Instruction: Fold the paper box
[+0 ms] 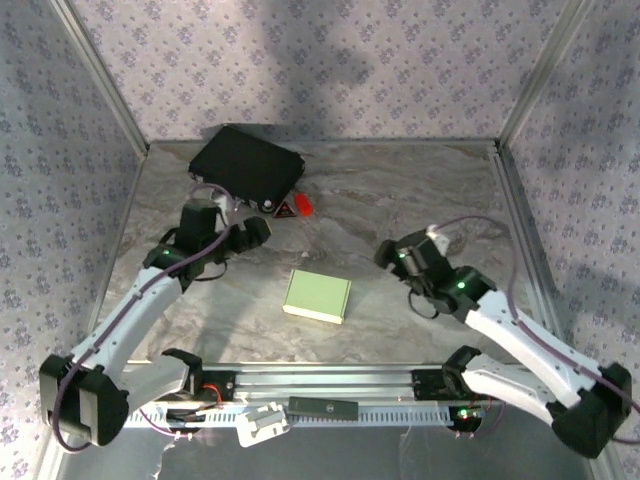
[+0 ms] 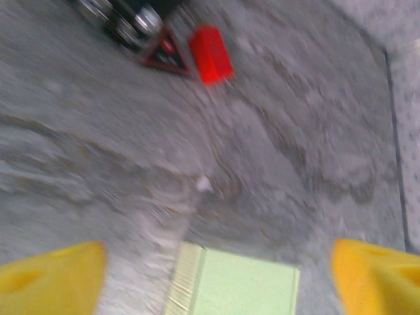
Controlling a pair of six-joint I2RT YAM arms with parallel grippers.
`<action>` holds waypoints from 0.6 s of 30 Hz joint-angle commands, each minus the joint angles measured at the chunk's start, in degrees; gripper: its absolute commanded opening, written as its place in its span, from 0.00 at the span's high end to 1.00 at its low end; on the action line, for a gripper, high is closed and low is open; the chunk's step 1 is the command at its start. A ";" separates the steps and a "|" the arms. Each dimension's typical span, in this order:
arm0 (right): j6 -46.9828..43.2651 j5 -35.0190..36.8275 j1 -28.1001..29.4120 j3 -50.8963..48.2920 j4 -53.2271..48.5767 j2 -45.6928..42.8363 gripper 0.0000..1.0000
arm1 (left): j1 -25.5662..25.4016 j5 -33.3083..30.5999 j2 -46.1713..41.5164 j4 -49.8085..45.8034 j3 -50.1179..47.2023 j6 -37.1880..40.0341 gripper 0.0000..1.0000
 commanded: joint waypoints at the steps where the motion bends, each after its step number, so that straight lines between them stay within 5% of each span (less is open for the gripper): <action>1: -6.00 13.09 -7.91 -2.99 -11.07 -5.34 0.01 | 4.84 -2.16 -2.90 0.10 -3.12 4.79 0.00; 4: -12.57 17.55 -11.70 -6.45 -7.20 -9.87 0.01 | 7.92 -5.54 -5.02 4.01 -7.35 6.25 0.00; 11: -16.60 34.32 -5.53 -8.98 -1.02 -7.47 0.01 | 7.98 -37.11 -3.61 7.24 -11.40 6.52 0.00; 14: -16.05 42.46 -3.45 -8.87 1.24 -4.56 0.01 | 8.09 -43.37 -2.18 23.13 -17.95 16.19 0.00; 16: -30.11 45.38 -4.20 -13.90 18.34 -3.06 0.01 | 8.50 -42.56 -1.07 32.31 -21.26 25.71 0.00; 18: -41.86 36.91 -9.16 -20.30 37.16 -1.92 0.01 | 9.57 -41.32 1.14 34.38 -20.91 32.05 0.00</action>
